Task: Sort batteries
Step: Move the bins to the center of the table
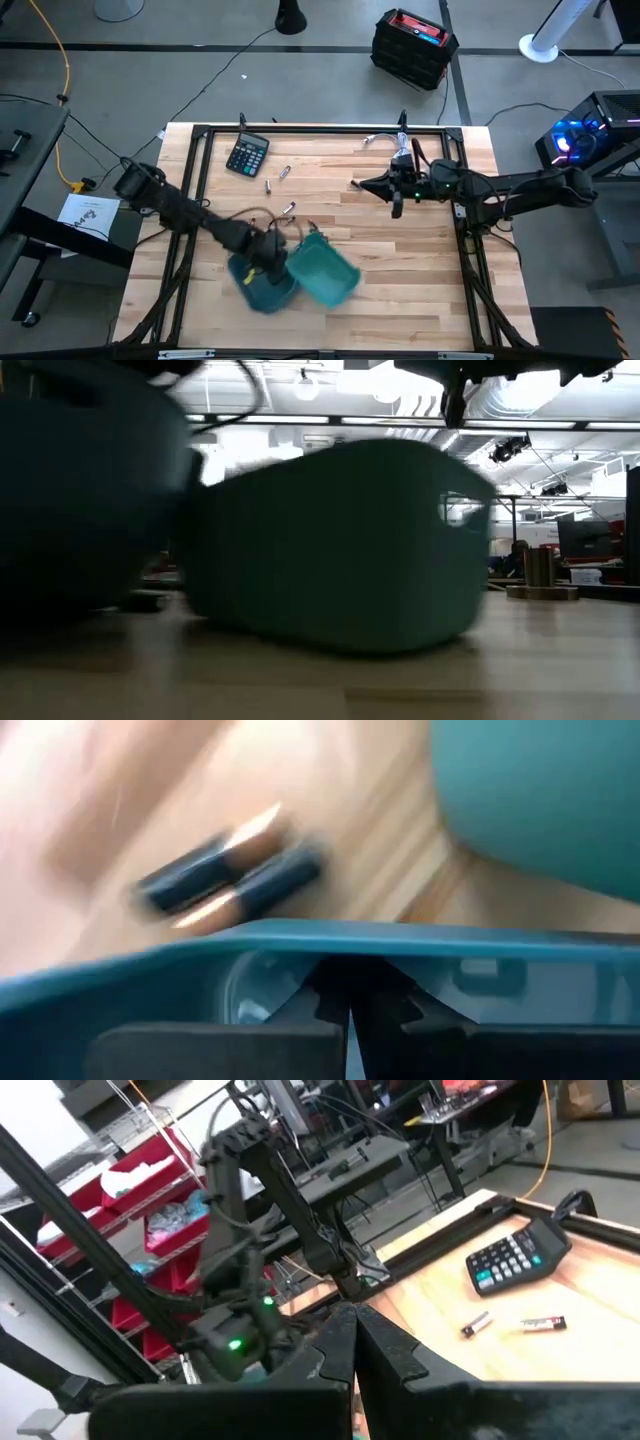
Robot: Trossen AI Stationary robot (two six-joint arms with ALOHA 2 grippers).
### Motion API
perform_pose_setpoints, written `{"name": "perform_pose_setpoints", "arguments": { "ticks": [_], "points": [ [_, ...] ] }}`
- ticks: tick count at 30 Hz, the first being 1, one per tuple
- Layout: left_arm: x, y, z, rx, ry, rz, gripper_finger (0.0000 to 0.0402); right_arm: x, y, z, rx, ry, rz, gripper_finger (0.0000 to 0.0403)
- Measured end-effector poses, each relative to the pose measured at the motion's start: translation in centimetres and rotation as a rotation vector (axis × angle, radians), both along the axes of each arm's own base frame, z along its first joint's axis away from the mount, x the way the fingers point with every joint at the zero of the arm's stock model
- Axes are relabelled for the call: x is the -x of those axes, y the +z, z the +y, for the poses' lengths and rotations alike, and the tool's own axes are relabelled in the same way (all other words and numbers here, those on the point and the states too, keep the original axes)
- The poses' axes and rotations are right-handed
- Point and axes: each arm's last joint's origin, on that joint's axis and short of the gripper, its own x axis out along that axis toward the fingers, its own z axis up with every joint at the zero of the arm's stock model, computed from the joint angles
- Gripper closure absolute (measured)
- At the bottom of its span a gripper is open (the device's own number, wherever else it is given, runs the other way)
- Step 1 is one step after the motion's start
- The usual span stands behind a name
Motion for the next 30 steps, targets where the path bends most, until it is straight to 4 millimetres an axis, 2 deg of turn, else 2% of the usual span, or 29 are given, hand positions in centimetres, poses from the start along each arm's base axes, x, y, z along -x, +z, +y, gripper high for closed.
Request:
{"name": "perform_pose_setpoints", "arguments": {
  "ticks": [8, 14, 17, 20, 24, 27, 30],
  "points": [
    [-3.9, 1.1, 4.2, -0.029, -0.102, -0.3, 0.0402, 1.6, 0.5, 0.0, 0.002, 0.0, 0.026, 0.0402],
    [-4.8, 1.7, 6.5, -0.026, -0.123, -0.335, 0.0402, 2.3, 0.7, 0.0, -0.015, -0.023, 0.033, 0.0402],
    [-4.8, 3.3, 6.5, 0.058, -0.21, -0.339, 0.0401, 2.3, 0.7, 0.0, -0.043, -0.025, 0.032, 0.0402],
    [-3.8, 5.4, 5.8, 0.049, -0.305, -0.359, 0.0401, 2.0, 0.5, 0.1, -0.105, -0.001, 0.043, 0.0402],
    [-1.3, 8.3, 5.1, 0.015, -0.382, -0.385, 0.0401, 0.9, -0.6, 0.8, -0.221, 0.101, 0.106, 0.0402],
    [1.3, 10.4, 4.7, -0.043, -0.376, -0.367, 0.0401, -0.2, -2.5, 2.3, -0.298, 0.235, 0.241, 0.0402],
    [4.4, 11.7, 4.4, -0.127, -0.304, -0.321, 0.0401, -0.5, -4.7, 3.9, -0.371, 0.277, 0.436, 0.0402]
  ]
}}
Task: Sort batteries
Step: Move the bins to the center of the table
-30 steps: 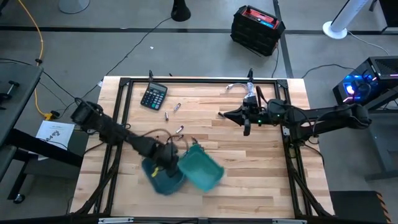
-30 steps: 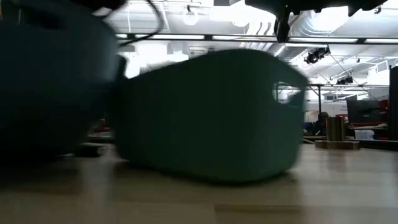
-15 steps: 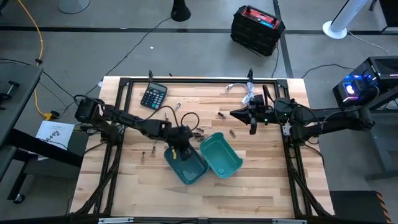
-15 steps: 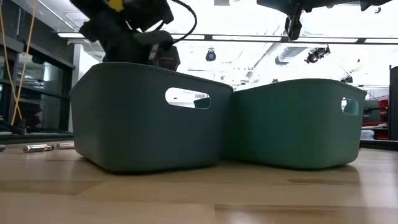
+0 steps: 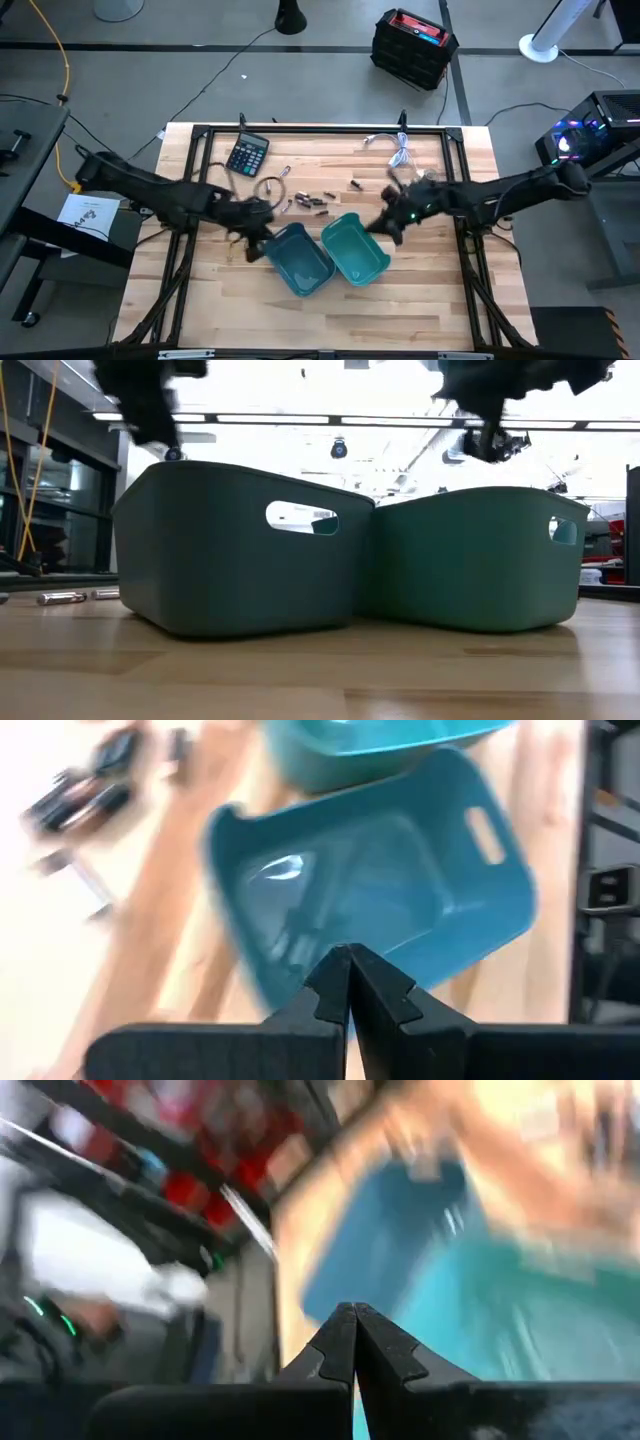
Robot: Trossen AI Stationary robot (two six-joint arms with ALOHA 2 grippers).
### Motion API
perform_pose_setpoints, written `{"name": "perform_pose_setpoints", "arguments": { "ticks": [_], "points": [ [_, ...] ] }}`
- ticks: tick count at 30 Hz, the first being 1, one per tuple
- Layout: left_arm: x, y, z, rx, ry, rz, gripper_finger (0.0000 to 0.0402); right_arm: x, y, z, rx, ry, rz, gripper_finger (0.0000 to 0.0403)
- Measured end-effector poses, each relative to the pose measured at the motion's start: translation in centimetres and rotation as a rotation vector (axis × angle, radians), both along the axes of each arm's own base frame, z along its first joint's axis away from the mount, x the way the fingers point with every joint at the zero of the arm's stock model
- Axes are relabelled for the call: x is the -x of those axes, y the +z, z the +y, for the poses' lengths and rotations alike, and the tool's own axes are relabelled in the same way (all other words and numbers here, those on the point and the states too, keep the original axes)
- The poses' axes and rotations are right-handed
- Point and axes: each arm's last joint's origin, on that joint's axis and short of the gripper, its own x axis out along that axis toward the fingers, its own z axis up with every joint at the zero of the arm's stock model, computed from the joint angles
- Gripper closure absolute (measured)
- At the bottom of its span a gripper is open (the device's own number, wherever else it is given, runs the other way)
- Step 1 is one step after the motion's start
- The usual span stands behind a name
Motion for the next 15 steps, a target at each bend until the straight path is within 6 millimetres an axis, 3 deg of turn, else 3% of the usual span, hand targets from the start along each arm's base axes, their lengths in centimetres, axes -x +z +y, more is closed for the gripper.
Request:
{"name": "perform_pose_setpoints", "arguments": {
  "ticks": [4, 8, 15],
  "points": [
    [4.2, -0.7, -0.4, 0.004, 0.177, 0.082, 0.0401, 1.1, -2.2, 1.5, 0.014, -0.048, 0.245, 0.0402],
    [6.8, -3.2, -1.3, 0.136, 0.349, 0.133, 0.0402, 2.7, -3.7, 2.0, 0.05, -0.178, 0.455, 0.0402],
    [6.8, -8.3, -4.7, 0.376, 0.36, 0.095, 0.0402, 4.4, -5.5, 2.1, 0.144, -0.284, 0.699, 0.0402]
  ]
}}
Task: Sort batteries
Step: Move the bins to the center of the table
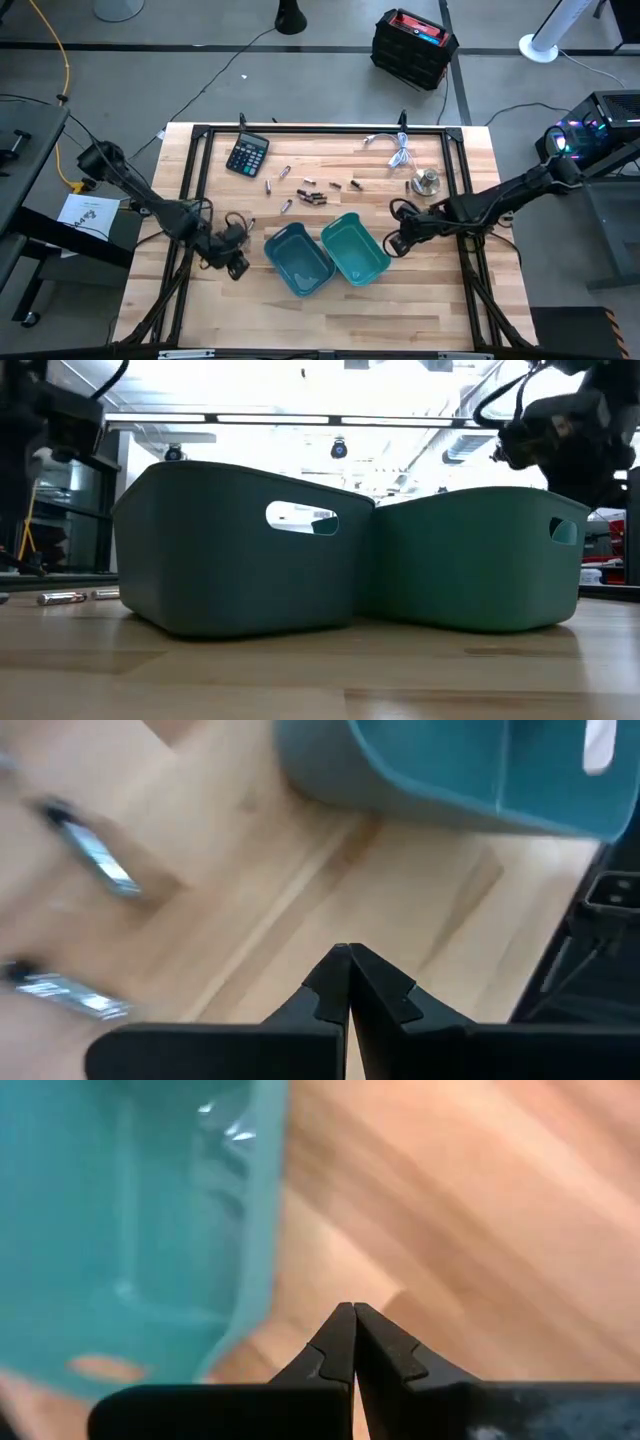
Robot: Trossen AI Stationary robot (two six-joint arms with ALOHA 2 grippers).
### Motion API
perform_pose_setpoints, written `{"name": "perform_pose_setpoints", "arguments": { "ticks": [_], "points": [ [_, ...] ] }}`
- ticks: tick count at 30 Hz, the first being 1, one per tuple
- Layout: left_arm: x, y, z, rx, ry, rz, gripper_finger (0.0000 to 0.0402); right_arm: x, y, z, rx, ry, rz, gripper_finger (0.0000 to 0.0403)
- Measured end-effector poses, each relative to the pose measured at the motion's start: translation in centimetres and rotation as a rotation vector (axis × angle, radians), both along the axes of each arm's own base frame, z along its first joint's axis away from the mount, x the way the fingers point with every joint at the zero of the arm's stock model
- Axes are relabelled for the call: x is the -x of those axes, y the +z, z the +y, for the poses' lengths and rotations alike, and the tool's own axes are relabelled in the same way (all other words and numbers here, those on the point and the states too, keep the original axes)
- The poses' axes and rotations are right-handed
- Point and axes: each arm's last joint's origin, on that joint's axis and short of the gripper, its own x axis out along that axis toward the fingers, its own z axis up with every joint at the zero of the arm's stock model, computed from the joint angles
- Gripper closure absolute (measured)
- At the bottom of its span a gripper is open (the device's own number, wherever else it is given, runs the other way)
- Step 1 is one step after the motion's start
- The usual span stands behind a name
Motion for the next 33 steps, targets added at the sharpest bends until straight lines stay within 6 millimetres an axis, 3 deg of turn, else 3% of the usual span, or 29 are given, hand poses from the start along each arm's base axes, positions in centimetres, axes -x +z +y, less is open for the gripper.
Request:
{"name": "perform_pose_setpoints", "arguments": {
  "ticks": [6, 15, 24, 33],
  "points": [
    [-1.7, -3.2, -0.7, -0.053, -0.015, 0.035, 0.0402, -1.0, -1.3, -0.8, 0.048, -0.03, 0.057, 0.0402],
    [-5.4, -5.9, 0.1, -0.14, -0.081, -0.052, 0.0401, -4.3, -3.7, -1.2, -0.049, 0.134, 0.027, 0.0402],
    [-7.7, -6.6, 4.1, -0.227, -0.074, -0.082, 0.0401, -5.8, -5.4, 1.4, -0.123, 0.124, -0.029, 0.0402],
    [-8.5, -6.4, 8.3, -0.274, -0.087, -0.091, 0.0401, -6.1, -5.4, 3.2, -0.115, 0.028, -0.115, 0.0402]
  ]
}}
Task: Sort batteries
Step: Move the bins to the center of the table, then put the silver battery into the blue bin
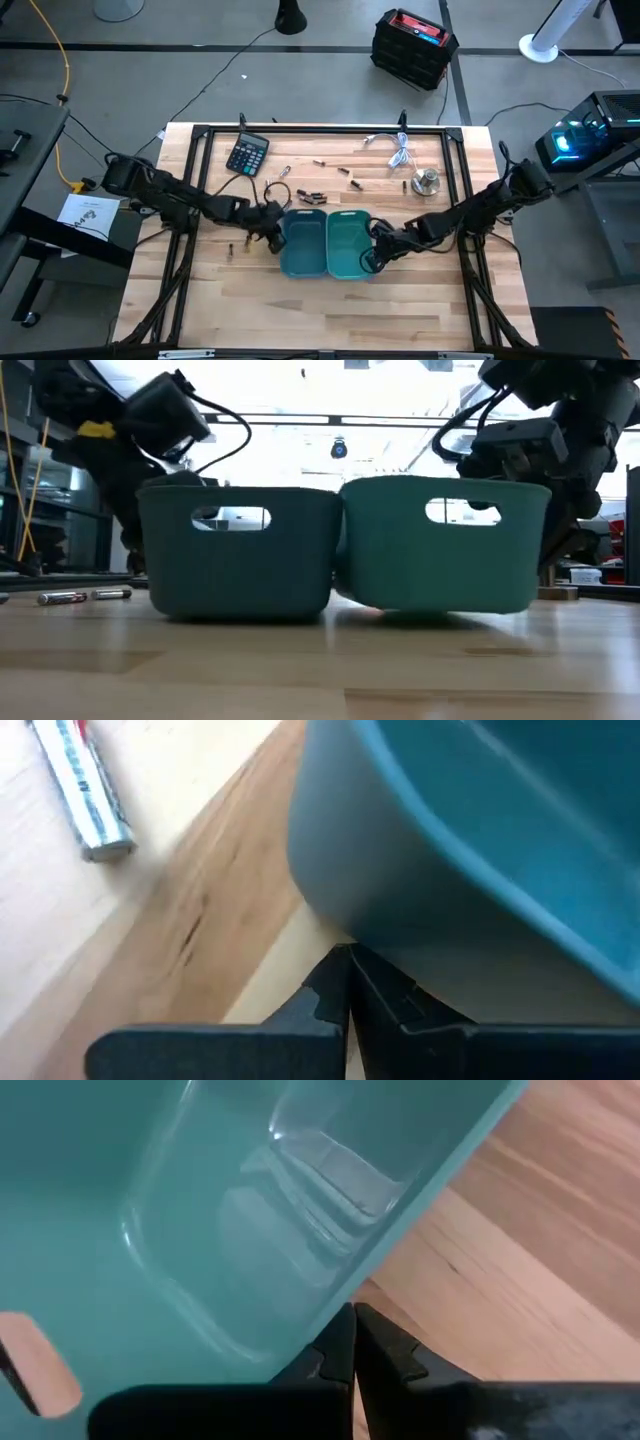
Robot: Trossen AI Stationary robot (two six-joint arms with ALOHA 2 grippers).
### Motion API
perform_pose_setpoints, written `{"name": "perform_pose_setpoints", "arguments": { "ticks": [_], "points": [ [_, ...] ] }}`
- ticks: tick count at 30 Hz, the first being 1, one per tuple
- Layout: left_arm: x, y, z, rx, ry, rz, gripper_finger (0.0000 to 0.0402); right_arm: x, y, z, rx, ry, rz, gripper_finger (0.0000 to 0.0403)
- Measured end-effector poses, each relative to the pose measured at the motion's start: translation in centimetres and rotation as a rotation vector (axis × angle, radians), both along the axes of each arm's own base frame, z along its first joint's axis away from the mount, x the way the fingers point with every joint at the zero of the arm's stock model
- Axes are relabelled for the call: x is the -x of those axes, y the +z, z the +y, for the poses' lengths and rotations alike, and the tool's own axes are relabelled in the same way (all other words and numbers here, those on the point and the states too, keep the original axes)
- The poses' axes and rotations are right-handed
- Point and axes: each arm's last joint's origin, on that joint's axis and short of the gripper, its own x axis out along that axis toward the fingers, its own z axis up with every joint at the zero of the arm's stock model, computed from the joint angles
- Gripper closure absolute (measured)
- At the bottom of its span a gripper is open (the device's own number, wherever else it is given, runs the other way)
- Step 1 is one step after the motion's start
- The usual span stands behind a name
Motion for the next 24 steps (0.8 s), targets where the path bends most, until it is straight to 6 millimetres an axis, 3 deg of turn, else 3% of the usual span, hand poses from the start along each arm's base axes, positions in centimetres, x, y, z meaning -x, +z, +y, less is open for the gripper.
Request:
{"name": "perform_pose_setpoints", "arguments": {
  "ticks": [3, 6, 12, 17, 24],
  "points": [
    [0.1, 0.7, 0.6, 0.086, -0.059, -0.012, 0.0401, 0.3, 0.2, 0.0, 0.009, 0.006, 0.01, 0.0402],
    [0.8, 2.6, 0.8, 0.099, -0.083, -0.064, 0.0401, 0.9, 0.9, -0.2, 0.024, 0.009, 0.018, 0.0402],
    [4.0, 5.5, 1.1, 0.015, -0.09, -0.026, 0.0401, 2.5, 2.6, -1.5, 0.124, -0.057, 0.036, 0.0402],
    [6.6, 6.7, 1.2, 0.036, -0.037, 0.03, 0.0402, 3.2, 3.8, -2.9, 0.157, -0.091, 0.029, 0.0402],
    [9.8, 7.4, -0.7, 0.166, 0.015, 0.147, 0.0401, 3.6, 5.1, -3.6, 0.206, -0.136, -0.048, 0.0402]
  ]
}}
